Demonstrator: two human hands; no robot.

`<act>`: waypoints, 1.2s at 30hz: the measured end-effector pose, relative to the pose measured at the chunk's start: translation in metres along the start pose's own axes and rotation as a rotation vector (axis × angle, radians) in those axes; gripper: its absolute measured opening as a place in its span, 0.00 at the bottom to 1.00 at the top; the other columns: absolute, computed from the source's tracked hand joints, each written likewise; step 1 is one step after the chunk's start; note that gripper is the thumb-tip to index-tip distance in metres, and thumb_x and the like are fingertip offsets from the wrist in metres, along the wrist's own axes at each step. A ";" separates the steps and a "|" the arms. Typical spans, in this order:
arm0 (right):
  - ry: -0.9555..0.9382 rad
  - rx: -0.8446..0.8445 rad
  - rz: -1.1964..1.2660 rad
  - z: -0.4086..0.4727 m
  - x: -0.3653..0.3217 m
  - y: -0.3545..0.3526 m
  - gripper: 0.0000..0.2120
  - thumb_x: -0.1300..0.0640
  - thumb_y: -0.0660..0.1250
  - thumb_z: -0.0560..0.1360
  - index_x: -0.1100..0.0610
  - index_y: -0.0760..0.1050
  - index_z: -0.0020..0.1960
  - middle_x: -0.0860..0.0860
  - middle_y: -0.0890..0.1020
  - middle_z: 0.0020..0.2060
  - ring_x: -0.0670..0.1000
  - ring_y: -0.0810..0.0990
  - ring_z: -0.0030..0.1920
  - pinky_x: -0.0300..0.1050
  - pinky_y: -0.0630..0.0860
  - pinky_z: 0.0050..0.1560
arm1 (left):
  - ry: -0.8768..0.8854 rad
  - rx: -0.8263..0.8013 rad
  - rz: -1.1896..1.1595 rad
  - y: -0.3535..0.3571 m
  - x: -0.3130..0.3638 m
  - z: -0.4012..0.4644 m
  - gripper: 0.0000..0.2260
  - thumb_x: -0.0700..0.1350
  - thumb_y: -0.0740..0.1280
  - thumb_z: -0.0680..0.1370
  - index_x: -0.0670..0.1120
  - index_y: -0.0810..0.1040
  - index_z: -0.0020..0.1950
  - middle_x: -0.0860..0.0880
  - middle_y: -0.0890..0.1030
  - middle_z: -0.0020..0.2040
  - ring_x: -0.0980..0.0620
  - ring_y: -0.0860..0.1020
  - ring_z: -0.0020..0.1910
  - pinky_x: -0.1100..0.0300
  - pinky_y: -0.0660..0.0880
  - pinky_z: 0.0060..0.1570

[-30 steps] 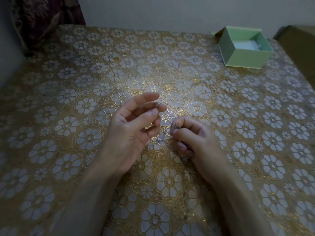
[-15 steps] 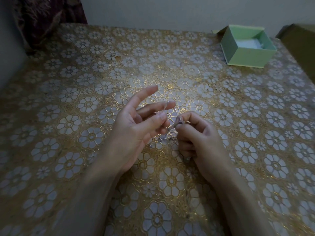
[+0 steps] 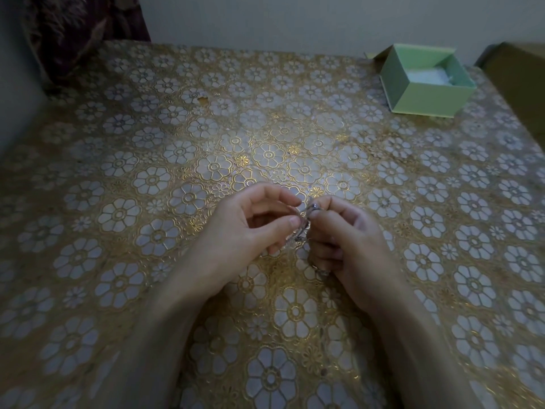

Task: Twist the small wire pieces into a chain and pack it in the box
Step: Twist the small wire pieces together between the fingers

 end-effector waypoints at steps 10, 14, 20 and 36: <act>0.005 0.002 -0.070 0.000 0.001 0.001 0.08 0.61 0.66 0.74 0.56 0.70 0.37 0.45 0.61 0.22 0.43 0.57 0.22 0.35 0.54 0.21 | 0.068 0.024 0.039 0.000 0.002 0.002 0.10 0.31 0.68 0.73 0.44 0.76 0.49 0.52 0.81 0.36 0.56 0.71 0.26 0.64 0.69 0.26; 0.006 0.001 -0.031 0.000 0.001 0.000 0.07 0.60 0.66 0.72 0.56 0.70 0.38 0.45 0.61 0.23 0.43 0.57 0.22 0.33 0.55 0.21 | 0.081 0.063 0.008 -0.001 0.001 0.003 0.12 0.33 0.71 0.71 0.46 0.76 0.49 0.51 0.81 0.36 0.56 0.72 0.27 0.63 0.70 0.27; -0.038 0.008 -0.062 0.000 0.000 0.002 0.05 0.64 0.67 0.72 0.58 0.72 0.40 0.44 0.64 0.21 0.42 0.57 0.20 0.33 0.56 0.21 | 0.067 0.086 -0.042 -0.001 0.001 0.003 0.10 0.32 0.69 0.70 0.44 0.76 0.47 0.50 0.81 0.34 0.59 0.77 0.31 0.68 0.72 0.30; -0.022 0.013 -0.119 -0.001 0.000 0.004 0.07 0.62 0.64 0.76 0.58 0.70 0.39 0.49 0.60 0.25 0.44 0.56 0.22 0.34 0.56 0.20 | -0.010 0.133 -0.388 0.001 -0.002 0.005 0.12 0.34 0.73 0.62 0.47 0.80 0.41 0.51 0.79 0.34 0.55 0.76 0.36 0.64 0.75 0.38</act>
Point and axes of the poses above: each hand's wrist, its own z-axis towards the middle knuckle, its own y-axis out of the palm, x = y × z, the point moved 2 cm from there along z, towards the middle knuckle
